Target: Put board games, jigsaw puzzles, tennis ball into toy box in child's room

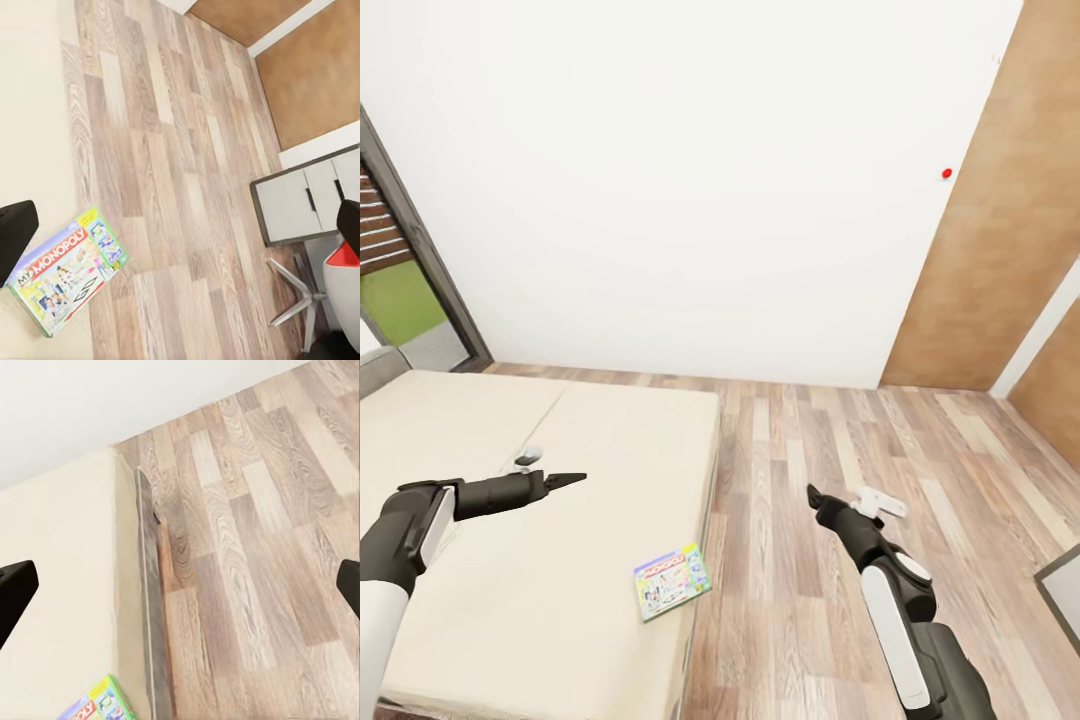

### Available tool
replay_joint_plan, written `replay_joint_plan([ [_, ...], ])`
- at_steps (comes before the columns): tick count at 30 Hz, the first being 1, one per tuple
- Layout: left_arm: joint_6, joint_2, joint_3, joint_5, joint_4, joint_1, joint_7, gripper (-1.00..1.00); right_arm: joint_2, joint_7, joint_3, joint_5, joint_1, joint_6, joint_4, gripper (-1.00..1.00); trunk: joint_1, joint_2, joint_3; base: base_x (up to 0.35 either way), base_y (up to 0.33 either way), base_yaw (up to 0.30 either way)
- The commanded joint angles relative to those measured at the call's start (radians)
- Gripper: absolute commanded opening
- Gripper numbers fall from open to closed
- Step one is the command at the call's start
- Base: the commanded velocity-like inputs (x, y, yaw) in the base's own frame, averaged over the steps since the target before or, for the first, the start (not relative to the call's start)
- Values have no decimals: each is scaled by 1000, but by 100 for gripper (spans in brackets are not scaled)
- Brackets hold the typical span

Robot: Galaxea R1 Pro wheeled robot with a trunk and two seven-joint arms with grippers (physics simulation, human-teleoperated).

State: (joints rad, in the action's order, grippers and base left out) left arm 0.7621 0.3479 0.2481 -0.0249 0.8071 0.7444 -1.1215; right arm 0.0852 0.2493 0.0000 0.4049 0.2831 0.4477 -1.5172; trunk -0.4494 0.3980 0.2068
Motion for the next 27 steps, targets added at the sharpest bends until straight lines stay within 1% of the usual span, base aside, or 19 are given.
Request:
replay_joint_plan([
  [1,9,0,1,-2,0,1,-1,100,1,39,1,11,1,3,-2,100,-1,2,1,0,0,190],
  [3,9,0,2,-1,0,1,2,100,3,118,1,11,1,3,-2,100,-1,2,-2,0,0,194],
  [4,9,0,2,-1,0,1,3,100,3,142,1,11,1,3,-2,100,-1,2,-3,0,0,196],
  [5,9,1,2,-1,0,1,4,100,5,191,2,12,1,3,-2,100,-1,2,-5,0,0,197],
  [6,9,1,2,-1,0,1,5,100,5,217,5,12,1,3,-2,100,-1,2,-6,0,0,197],
  [8,8,1,2,0,0,1,8,100,7,318,32,13,1,3,-1,100,-1,2,-9,0,0,199],
  [9,8,2,2,0,0,1,9,100,7,342,42,13,1,3,-1,100,-1,2,-10,0,0,206],
  [10,7,2,2,0,0,1,13,100,8,389,67,12,1,3,-1,100,-1,2,-11,0,0,219],
  [11,7,2,2,0,0,1,15,100,8,411,79,12,1,3,-1,100,-1,2,-12,0,0,224],
  [12,7,2,2,0,0,1,25,100,8,450,103,13,0,1,0,100,-1,2,-13,0,0,233],
  [13,7,2,2,0,0,1,31,100,8,466,113,13,0,0,0,100,-1,2,-14,0,0,233],
  [15,7,-2,1,-1,0,1,66,100,7,500,140,15,0,-3,0,100,-1,2,-15,0,0,174],
  [18,6,-3,3,-2,0,1,96,100,6,513,154,17,-1,-3,-1,100,-1,2,-16,0,0,77],
  [27,6,-1,2,-5,0,1,109,100,5,518,160,23,-1,-4,-4,100,-1,2,-16,0,0,13],
])
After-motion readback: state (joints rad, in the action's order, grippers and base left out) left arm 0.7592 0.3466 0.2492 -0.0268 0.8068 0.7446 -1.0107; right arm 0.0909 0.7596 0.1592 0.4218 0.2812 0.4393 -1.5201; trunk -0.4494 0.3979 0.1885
